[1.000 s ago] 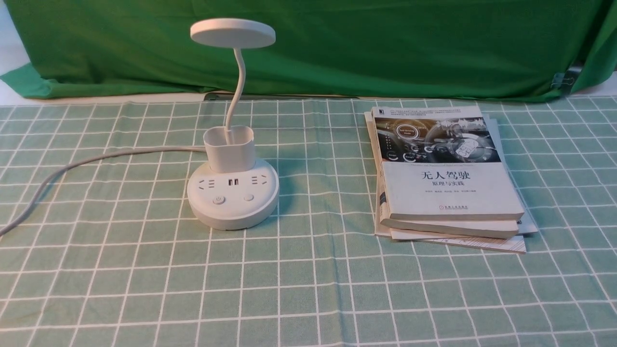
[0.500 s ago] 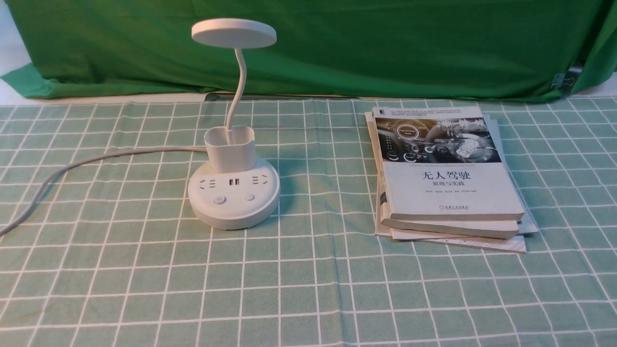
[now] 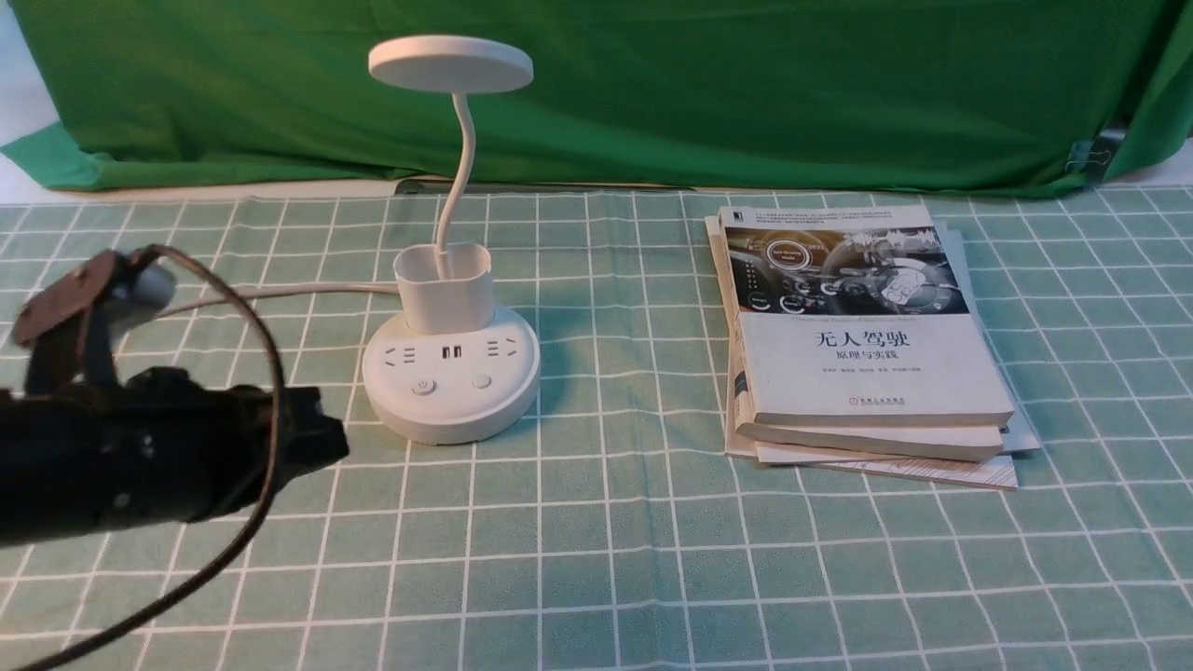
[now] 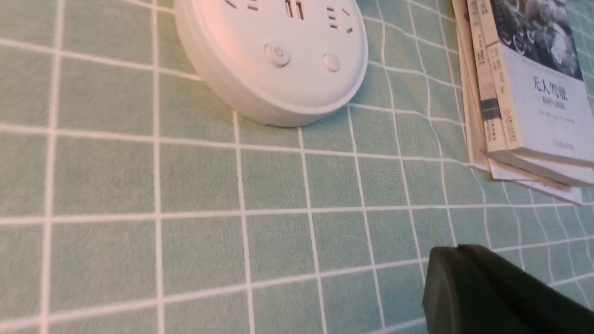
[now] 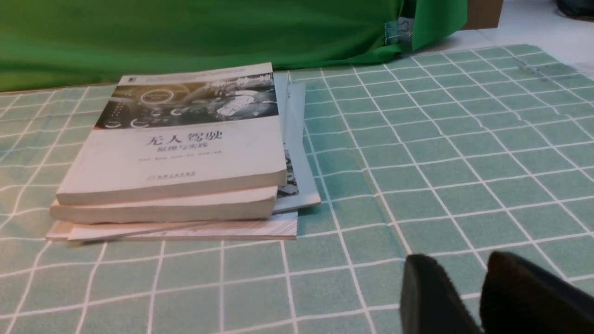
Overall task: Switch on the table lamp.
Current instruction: 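Press the power button on the lamp base to turn the lamp on with the left gripper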
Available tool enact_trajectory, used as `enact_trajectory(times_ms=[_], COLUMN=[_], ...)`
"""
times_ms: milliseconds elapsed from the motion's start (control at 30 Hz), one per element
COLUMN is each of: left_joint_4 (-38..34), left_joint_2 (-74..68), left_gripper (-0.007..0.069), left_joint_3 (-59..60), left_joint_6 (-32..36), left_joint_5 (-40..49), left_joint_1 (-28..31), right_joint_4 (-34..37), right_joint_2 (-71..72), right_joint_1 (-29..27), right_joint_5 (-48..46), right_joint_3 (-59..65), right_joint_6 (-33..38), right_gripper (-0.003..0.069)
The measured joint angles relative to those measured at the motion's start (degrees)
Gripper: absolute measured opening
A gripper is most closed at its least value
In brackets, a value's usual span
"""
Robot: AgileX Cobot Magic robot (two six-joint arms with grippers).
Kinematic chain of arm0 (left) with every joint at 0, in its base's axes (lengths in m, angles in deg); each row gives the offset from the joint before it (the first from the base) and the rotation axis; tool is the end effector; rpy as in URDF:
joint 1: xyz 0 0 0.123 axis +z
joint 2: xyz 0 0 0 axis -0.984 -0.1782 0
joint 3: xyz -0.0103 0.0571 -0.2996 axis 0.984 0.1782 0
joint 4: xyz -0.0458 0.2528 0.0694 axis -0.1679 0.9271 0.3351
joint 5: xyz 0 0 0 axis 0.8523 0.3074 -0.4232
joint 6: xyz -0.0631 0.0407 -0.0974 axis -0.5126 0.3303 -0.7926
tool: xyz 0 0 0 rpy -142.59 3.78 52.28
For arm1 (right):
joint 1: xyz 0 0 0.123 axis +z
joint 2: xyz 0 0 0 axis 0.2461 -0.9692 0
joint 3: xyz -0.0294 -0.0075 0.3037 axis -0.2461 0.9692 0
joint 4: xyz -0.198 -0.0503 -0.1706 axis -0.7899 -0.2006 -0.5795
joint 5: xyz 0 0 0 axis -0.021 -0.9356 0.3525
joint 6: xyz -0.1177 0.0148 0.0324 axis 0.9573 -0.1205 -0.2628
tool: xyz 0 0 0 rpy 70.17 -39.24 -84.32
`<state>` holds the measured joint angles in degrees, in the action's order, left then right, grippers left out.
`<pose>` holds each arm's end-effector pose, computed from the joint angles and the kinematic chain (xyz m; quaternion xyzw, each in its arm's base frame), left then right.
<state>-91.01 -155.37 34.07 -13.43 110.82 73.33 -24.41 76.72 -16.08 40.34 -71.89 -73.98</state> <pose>0.2452 -0.0801 0.2344 -0.0379 0.8954 -0.2916 0.3343 0.0817 -0.0021 0.1806 0.0421 0.7660 0.0180 0.6412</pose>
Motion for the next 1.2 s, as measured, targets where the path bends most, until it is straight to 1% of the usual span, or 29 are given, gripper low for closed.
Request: enact_trajectory(times_ms=[33,100,133,200,233,267,333,367,400,433,533,667,867,967,1200], left_joint_4=[1.29,7.21,9.67,18.93,20.88,27.55,37.57,40.92,41.51,44.74,47.61,49.2,50.14,50.5,50.5], left_joint_2=[-4.6,-11.17,-12.81,-18.0,-18.99,-21.74,-26.94,-28.66,-28.66,-30.8,-34.65,-37.94,-40.36,-41.63,-42.81], left_gripper=[0.0002,0.0002,0.0002,0.0002,0.0002,0.0002,0.0002,0.0002,0.0002,0.0002,0.0002,0.0002,0.0002,0.0002,0.0002], left_joint_3=[-2.77,-7.63,-8.55,-13.27,-14.7,-17.51,-22.74,-24.67,-25.03,-27.39,-31.4,-33.99,-34.49,-34.89,-35.72], left_joint_6=[-0.11,-4.71,-5.98,-13.69,-16.22,-21.27,-30.06,-32.36,-33.38,-36.27,-38.83,-39.59,-40.14,-40.25,-40.65], left_joint_5=[-0.84,-2.16,-2.45,-3.9,-4.31,-4.91,-5.37,-5.37,-5.37,-5.37,-5.37,-5.85,-7.36,-9.66,-9.79], left_joint_1=[-1.96,-5.64,-6.64,-9.69,-10.24,-11.72,-13.96,-14.61,-14.71,-15.27,-15.58,-15.58,-15.58,-15.58,-15.58], right_joint_4=[0.0,0.0,0.0,0.0,0.0,0.0,0.0,0.0,0.0,0.0,0.0,0.0,0.0,0.0,0.0], right_joint_2=[0.0,0.0,0.0,0.0,0.0,0.0,0.0,0.0,0.0,0.0,0.0,0.0,0.0,0.0,0.0], right_joint_1=[0.0,0.0,0.0,0.0,0.0,0.0,0.0,0.0,0.0,0.0,0.0,0.0,0.0,0.0,0.0], right_joint_5=[0.0,0.0,0.0,0.0,0.0,0.0,0.0,0.0,0.0,0.0,0.0,0.05,0.05,0.14,0.14], right_joint_3=[0.0,0.0,0.0,0.0,0.0,0.0,0.0,0.0,0.0,0.0,0.0,0.0,0.0,0.0,0.0], right_joint_6=[0.0,0.0,0.0,0.0,0.0,0.0,0.0,0.0,0.0,0.0,0.0,0.0,0.0,0.0,0.0], right_gripper=[0.024,0.024,0.024,0.024,0.024,0.024,0.024,0.024,0.024,0.024,0.024,0.024,0.024,0.024,0.024])
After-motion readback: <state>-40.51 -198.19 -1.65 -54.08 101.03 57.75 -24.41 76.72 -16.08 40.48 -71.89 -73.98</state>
